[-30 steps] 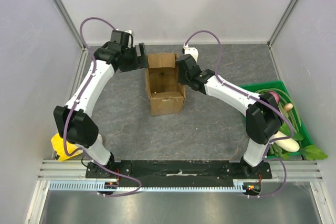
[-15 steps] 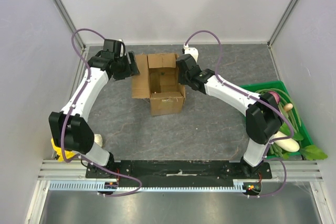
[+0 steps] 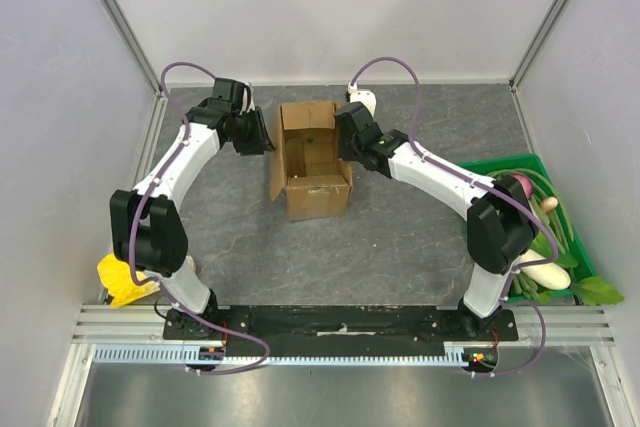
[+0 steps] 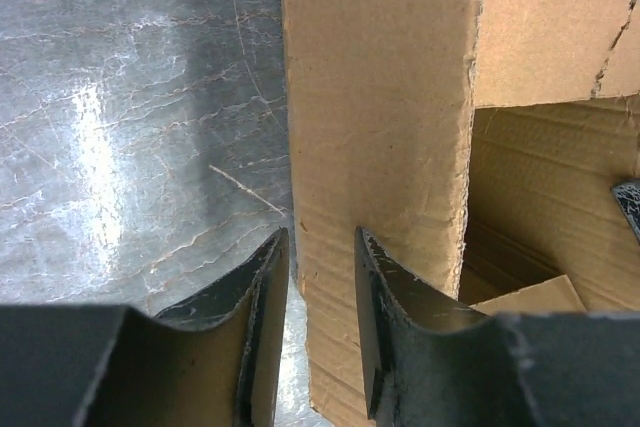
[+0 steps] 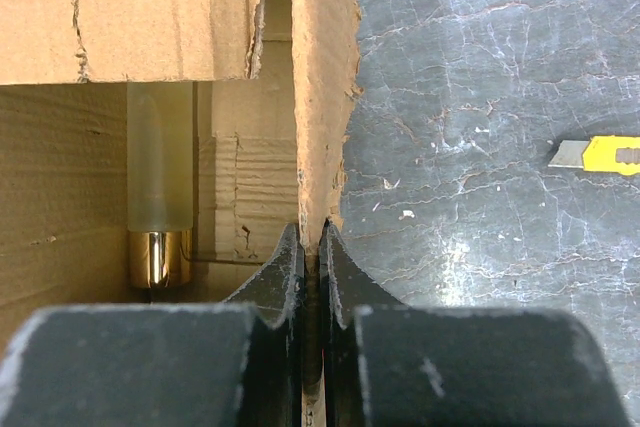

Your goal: Unpack the express box

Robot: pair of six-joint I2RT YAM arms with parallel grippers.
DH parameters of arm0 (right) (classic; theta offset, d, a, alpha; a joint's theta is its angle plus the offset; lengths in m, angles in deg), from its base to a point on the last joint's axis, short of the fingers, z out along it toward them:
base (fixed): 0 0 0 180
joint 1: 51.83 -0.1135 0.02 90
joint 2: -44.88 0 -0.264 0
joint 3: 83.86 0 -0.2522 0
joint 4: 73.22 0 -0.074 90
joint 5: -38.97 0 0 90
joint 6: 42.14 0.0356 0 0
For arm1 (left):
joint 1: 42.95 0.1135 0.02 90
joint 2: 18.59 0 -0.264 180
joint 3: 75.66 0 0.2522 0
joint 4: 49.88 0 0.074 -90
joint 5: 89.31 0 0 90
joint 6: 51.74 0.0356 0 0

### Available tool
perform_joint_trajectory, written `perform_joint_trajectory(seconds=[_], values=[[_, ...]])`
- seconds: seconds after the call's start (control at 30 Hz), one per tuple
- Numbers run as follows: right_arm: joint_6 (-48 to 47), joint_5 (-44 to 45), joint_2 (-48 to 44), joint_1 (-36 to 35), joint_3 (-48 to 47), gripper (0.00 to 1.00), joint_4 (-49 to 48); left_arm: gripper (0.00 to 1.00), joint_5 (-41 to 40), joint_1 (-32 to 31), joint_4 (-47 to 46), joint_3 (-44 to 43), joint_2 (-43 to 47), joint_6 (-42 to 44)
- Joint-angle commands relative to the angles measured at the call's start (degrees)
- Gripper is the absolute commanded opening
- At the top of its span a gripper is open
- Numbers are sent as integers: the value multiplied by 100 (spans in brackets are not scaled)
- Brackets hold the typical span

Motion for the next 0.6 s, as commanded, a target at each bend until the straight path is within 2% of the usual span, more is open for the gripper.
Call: perform_joint_trajectory(seconds=[0.0,0.17,0.27,0.57], values=[[262,-167,56,-125,-87,4,157,39,344,-10,-241,-140,90,-194],[306,-87,82,-143,-78,4,158,55,703,-19,-627,71,407,-501],[315,-61,91,-160,-78,5,175,61,897,-19,-1049,343,618,-756],[332,9,56,-178,-69,6,193,62,1223,-19,-1629,651,715,-1064]])
